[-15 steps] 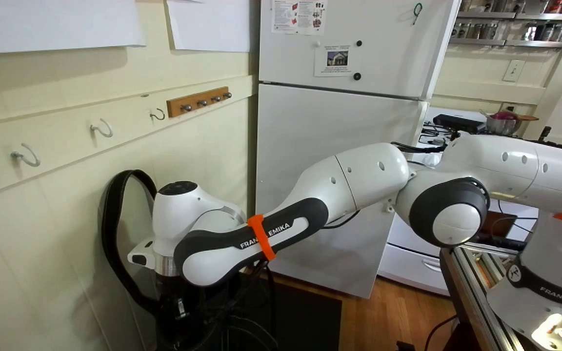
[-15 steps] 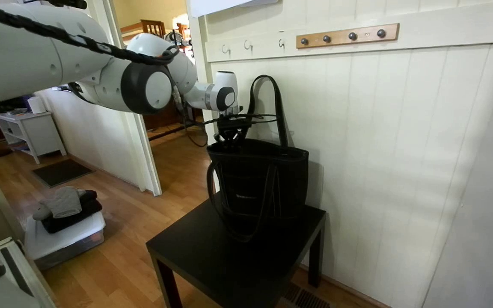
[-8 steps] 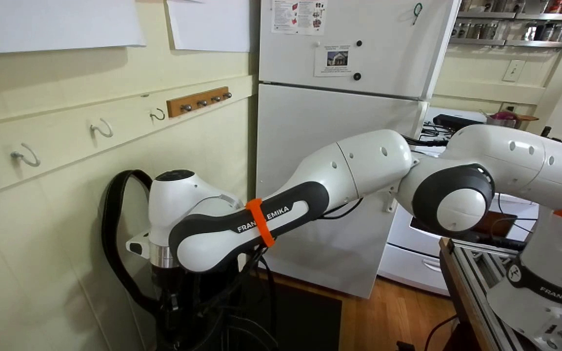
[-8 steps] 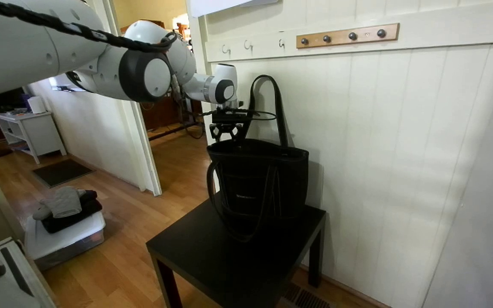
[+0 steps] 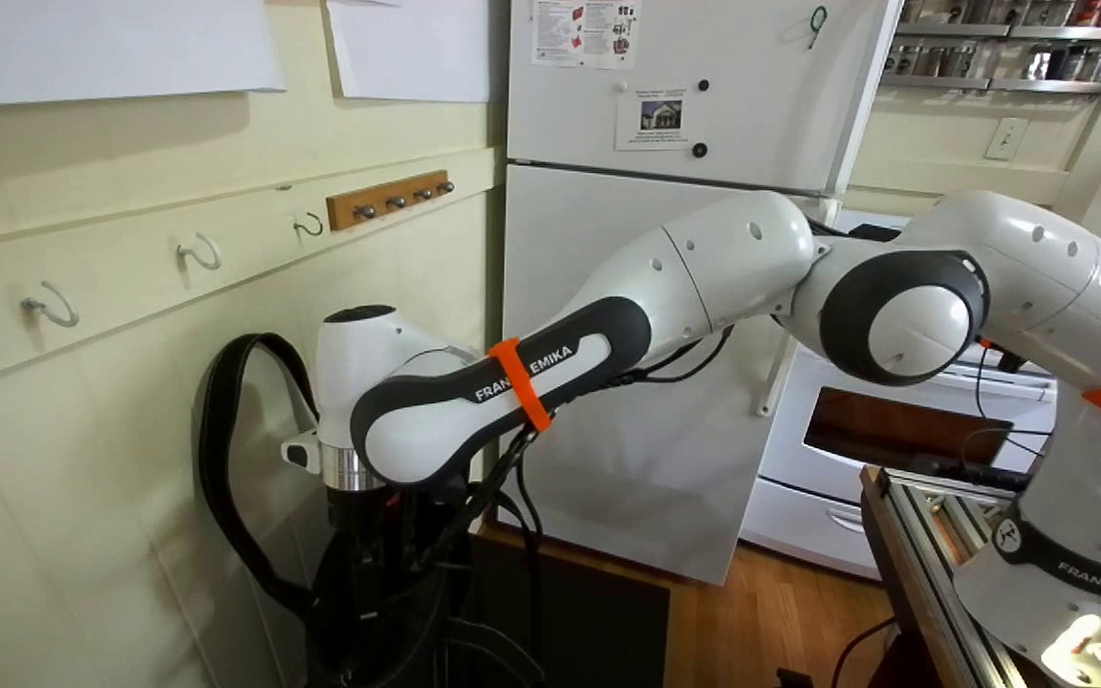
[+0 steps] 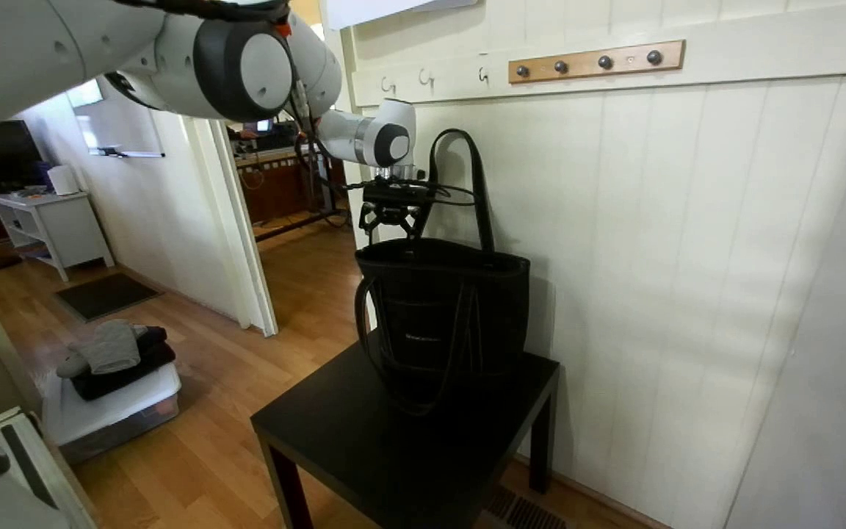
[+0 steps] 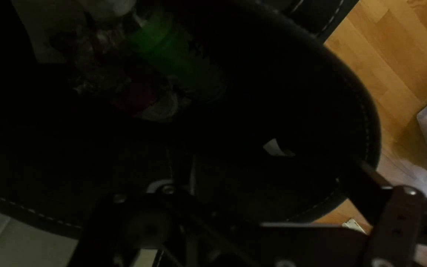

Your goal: Pick up the bottle and put it in the bag

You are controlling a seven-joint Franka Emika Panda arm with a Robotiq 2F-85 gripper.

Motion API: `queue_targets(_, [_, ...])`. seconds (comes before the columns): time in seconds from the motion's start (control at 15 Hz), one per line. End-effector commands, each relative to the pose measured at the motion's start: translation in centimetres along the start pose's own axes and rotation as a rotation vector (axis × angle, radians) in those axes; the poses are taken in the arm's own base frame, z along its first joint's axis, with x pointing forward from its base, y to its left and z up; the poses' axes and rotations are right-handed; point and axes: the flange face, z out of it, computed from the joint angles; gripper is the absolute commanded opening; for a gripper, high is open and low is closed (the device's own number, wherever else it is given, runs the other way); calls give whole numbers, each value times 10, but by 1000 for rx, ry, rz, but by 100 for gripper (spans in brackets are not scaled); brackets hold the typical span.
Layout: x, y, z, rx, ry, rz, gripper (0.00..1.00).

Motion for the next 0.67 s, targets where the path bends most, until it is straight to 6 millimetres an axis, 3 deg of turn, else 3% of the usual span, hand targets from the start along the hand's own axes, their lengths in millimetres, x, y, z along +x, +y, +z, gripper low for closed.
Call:
queue_targets(0.0, [-32,-2,-11,26,-42,59,100])
queue_targets(0.6, [-90,10,-20,-105,106,91,100])
